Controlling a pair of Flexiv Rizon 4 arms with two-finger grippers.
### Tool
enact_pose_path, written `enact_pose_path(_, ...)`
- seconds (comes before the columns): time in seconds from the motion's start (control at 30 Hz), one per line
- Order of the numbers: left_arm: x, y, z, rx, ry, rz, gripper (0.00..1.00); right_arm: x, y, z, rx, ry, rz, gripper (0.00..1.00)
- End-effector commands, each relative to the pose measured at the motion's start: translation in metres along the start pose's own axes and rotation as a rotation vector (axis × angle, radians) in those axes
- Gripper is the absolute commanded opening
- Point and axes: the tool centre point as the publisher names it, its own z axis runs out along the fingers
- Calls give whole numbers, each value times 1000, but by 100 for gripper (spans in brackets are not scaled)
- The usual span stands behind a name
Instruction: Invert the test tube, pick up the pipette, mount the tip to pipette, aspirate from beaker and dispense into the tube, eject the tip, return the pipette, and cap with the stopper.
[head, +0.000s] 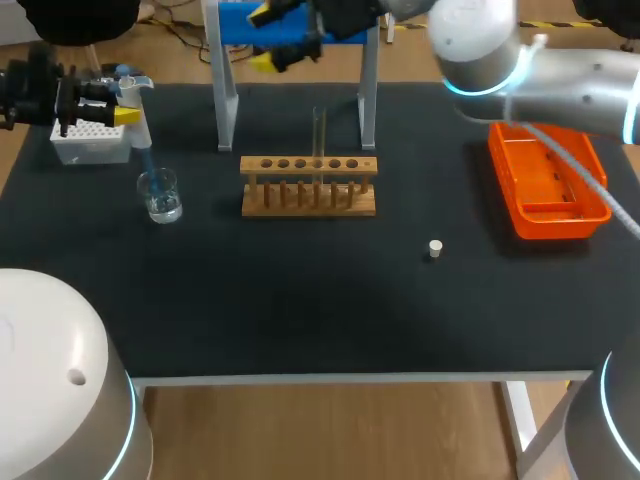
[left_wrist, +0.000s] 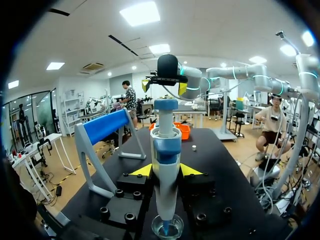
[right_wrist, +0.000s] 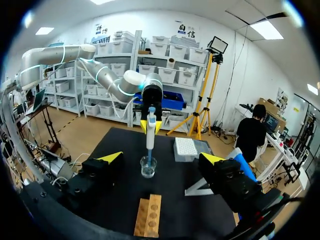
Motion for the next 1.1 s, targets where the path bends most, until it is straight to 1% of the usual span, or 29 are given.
enact_pose_path(0.03, 0, -1, 0, -1, 1, -1, 0, 10, -16, -64, 7, -11, -12, 100)
enact_pose_path(0.23, 0, -1, 0, -1, 1, -1, 0, 13, -41, -77, 15, -18, -2, 100)
enact_pose_path(0.47, 0, -1, 0, -1, 1, -1, 0, 20, -71, -79, 31, -19, 9, 100)
enact_pose_path(0.6, 0, -1, 0, -1, 1, -1, 0, 24, -84, -77, 34, -40, 24, 100)
enact_pose_path(1.1, 0, -1, 0, -1, 1, -1, 0, 24, -84, -77, 34, -40, 24, 100)
